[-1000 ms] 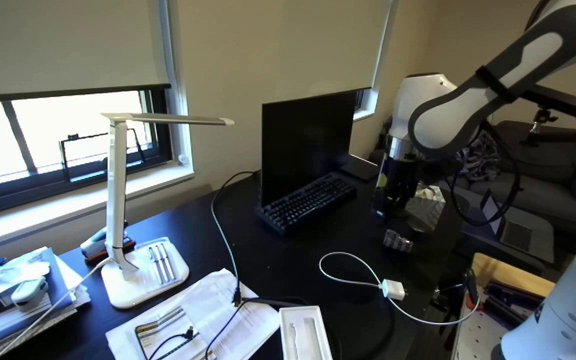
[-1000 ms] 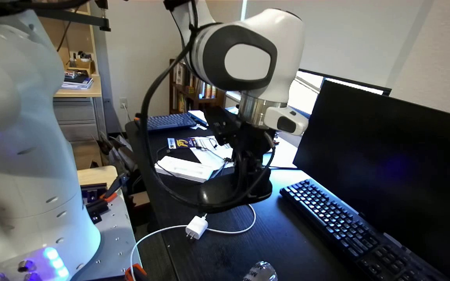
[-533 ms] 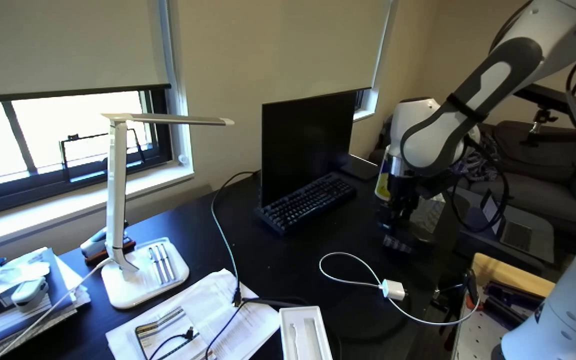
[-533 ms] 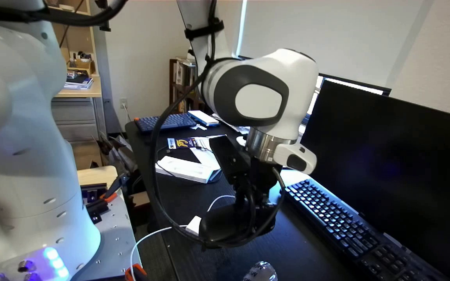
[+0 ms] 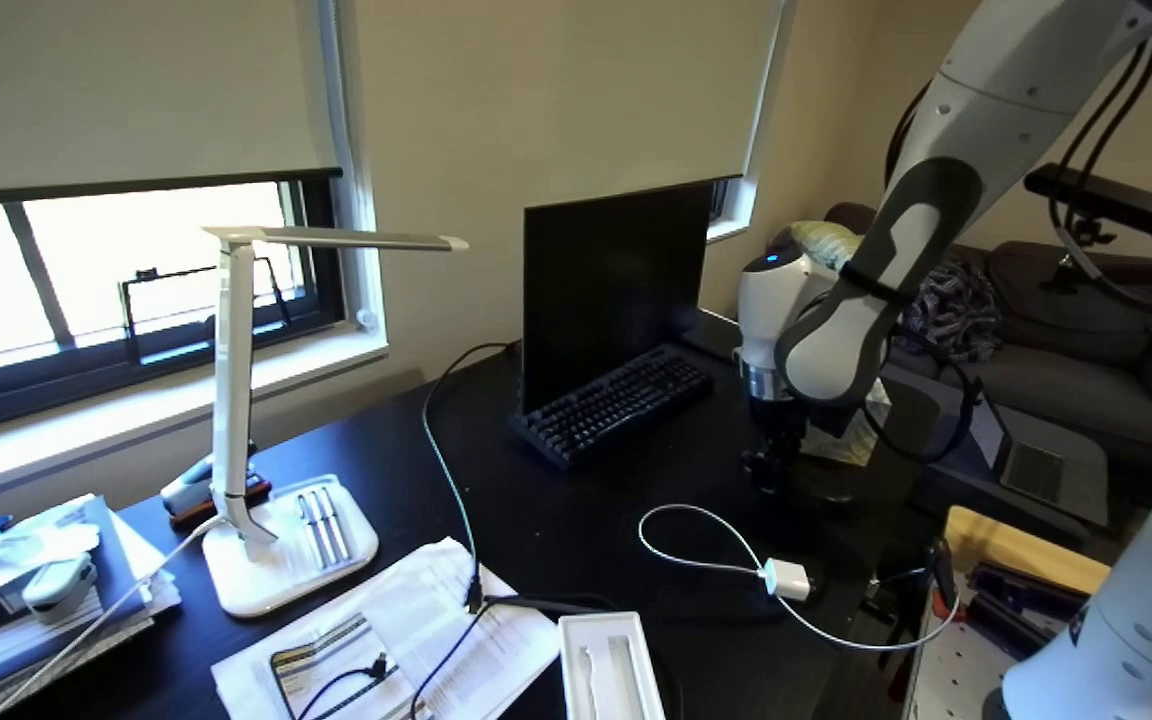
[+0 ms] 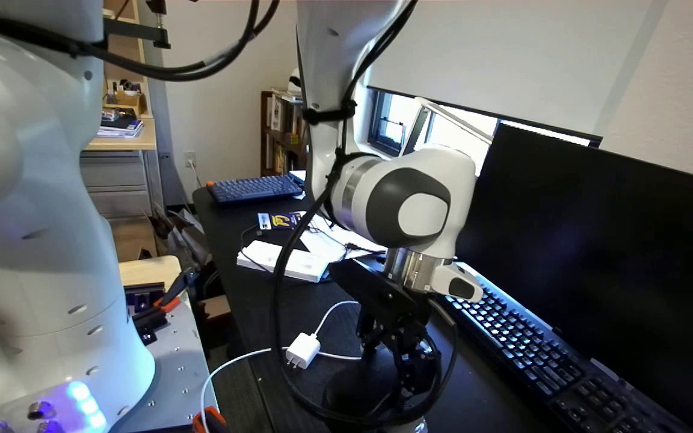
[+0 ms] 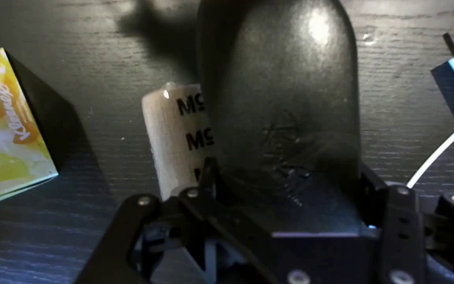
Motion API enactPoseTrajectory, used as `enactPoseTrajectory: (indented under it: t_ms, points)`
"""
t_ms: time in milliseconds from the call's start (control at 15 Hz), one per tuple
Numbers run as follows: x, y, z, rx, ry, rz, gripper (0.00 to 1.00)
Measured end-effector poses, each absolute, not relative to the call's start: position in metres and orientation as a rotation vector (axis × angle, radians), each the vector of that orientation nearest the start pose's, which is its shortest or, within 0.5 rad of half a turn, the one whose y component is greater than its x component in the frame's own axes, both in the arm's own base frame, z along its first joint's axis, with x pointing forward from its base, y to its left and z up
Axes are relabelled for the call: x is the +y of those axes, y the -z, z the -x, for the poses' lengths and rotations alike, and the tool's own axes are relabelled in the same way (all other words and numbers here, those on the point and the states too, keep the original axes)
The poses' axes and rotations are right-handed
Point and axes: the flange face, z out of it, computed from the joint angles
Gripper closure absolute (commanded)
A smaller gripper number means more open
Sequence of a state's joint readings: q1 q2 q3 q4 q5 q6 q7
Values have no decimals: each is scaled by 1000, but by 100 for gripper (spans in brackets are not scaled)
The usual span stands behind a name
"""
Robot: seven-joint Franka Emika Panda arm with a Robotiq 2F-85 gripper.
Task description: Move the computer mouse to the right side of the desk
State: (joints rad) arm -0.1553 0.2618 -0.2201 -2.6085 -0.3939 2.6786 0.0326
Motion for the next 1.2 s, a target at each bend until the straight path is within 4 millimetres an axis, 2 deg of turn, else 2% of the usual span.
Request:
enactPoseTrajectory:
  t_ms: [333,533,600,733,1200]
  points:
    - [-140,-120,-394,-100,-331,3284,47]
    - [-134,-114,-397,-146,-283,3287,47]
    - [-132,-114,-398,-155,-265,3288,5]
    - [-131,-115,-400,-164,-223,3291,0]
    - [-130,-120,-401,-126,-97,3285,0]
